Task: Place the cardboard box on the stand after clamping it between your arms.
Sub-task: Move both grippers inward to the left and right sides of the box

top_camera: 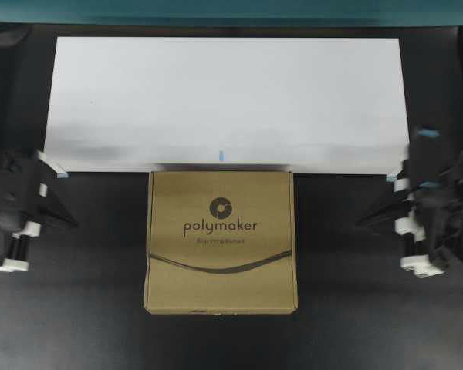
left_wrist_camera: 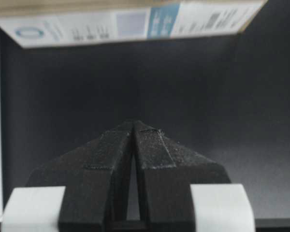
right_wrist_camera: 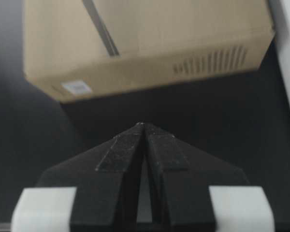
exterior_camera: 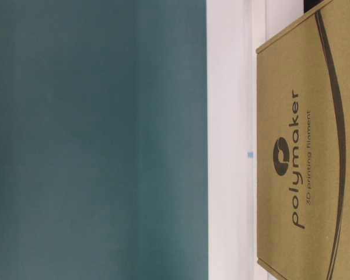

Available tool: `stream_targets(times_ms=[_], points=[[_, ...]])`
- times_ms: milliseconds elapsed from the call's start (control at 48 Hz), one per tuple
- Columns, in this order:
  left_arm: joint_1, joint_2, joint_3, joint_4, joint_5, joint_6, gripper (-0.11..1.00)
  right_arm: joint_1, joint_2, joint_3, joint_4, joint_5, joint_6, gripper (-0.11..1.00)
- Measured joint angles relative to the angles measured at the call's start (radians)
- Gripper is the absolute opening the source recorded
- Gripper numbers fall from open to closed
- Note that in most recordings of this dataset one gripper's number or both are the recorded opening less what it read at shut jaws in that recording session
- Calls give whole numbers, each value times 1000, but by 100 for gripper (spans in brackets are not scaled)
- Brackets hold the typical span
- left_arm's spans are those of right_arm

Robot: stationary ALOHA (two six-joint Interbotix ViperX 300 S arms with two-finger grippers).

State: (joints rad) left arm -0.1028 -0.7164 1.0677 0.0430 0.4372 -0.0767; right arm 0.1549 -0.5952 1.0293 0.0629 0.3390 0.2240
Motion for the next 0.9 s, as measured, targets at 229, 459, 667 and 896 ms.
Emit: stream_targets(times_ms=[229, 459, 667, 896], points=[[0, 112, -31, 0, -3, -14, 39, 3, 152, -67, -3, 77, 0, 21], [-14, 221, -32, -2, -86, -61, 84, 9, 278, -106, -9, 78, 0, 80], [-21, 370, -40, -2, -219, -83, 79, 26, 382, -115, -51, -14, -2, 82], [-26, 511, -87, 0, -299, -83, 80, 25, 494, -129, -55, -110, -2, 83]])
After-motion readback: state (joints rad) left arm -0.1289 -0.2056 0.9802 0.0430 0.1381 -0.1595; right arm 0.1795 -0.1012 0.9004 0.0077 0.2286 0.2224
